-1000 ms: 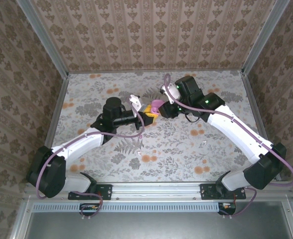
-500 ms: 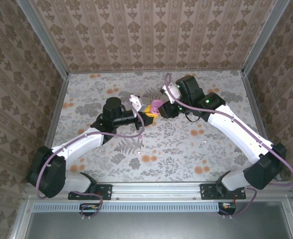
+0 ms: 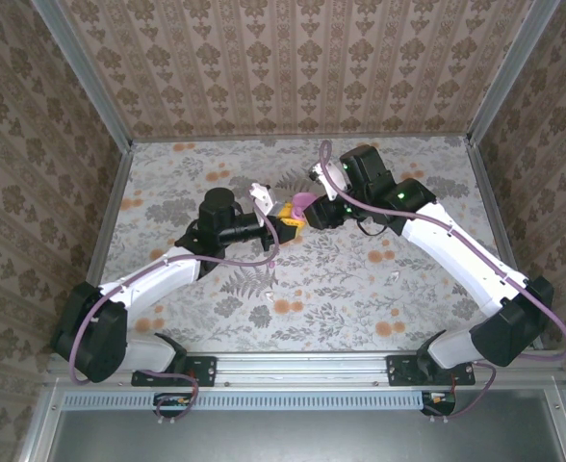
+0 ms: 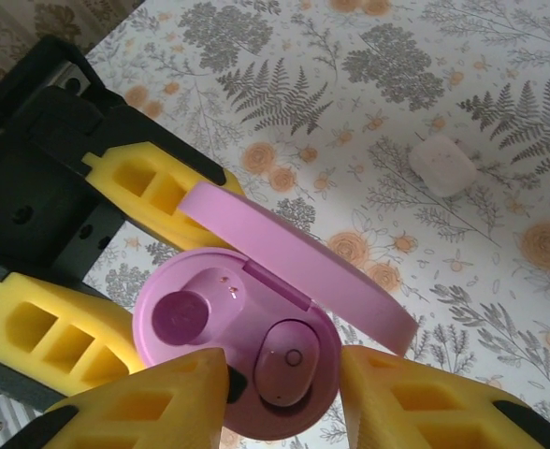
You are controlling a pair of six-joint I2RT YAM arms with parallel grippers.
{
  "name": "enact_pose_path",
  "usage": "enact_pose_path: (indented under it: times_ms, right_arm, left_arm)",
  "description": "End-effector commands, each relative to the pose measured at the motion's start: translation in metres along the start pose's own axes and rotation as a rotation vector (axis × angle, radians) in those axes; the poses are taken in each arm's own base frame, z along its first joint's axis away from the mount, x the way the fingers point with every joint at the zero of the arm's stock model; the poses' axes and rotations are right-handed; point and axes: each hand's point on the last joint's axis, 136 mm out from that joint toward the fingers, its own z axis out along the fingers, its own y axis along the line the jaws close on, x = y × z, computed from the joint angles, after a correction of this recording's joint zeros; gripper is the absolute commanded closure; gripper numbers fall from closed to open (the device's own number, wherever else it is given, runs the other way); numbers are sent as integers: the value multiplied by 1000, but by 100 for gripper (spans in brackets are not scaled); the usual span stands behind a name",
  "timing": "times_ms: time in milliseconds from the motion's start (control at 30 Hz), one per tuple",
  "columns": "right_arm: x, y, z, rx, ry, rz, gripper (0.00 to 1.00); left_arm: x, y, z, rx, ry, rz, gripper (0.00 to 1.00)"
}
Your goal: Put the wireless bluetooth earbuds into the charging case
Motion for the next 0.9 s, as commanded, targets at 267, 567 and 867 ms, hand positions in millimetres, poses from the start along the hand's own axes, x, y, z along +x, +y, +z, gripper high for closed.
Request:
enact_pose_path:
  times_ms: [267, 567, 867]
  right_arm:
    - [-19, 12, -35, -39, -146, 52, 55]
    - [-29, -33, -70, 73, -328, 236, 54]
    - [22, -100, -11, 123, -129, 604, 57]
  left_arm:
    - [-30, 3, -6, -55, -87, 69, 67]
    - [-29, 13, -13, -134, -90, 79, 67]
    - [-38, 15, -36, -237, -116, 106, 67]
